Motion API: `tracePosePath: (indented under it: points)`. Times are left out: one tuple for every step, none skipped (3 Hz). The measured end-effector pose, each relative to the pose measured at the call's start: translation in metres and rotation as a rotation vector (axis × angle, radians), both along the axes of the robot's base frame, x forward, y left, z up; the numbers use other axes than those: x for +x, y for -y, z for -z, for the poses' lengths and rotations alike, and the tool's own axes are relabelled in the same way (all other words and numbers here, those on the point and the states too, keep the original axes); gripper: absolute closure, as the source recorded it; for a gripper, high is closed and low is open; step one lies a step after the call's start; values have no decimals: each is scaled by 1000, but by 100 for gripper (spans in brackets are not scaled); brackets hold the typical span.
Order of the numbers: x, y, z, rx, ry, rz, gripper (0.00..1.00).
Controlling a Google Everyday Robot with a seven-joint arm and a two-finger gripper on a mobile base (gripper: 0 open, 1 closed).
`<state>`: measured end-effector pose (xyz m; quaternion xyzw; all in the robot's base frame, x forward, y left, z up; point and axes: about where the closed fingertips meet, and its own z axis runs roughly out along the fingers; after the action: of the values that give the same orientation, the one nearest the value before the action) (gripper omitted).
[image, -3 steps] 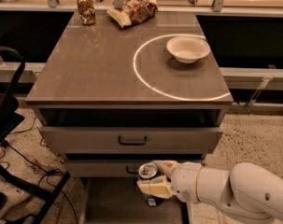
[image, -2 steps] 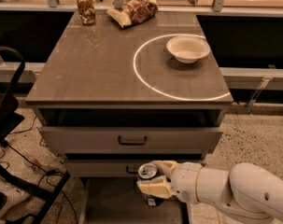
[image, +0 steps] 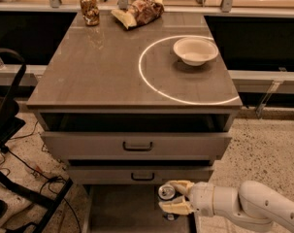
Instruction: Place pepsi can into bottom drawer
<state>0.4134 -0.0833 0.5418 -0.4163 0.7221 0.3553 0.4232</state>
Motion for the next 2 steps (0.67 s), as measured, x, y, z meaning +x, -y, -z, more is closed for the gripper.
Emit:
tracePosePath:
  points:
    - [8, 12, 61, 23, -25, -107, 100]
    - [13, 21, 102, 35, -50, -169, 100]
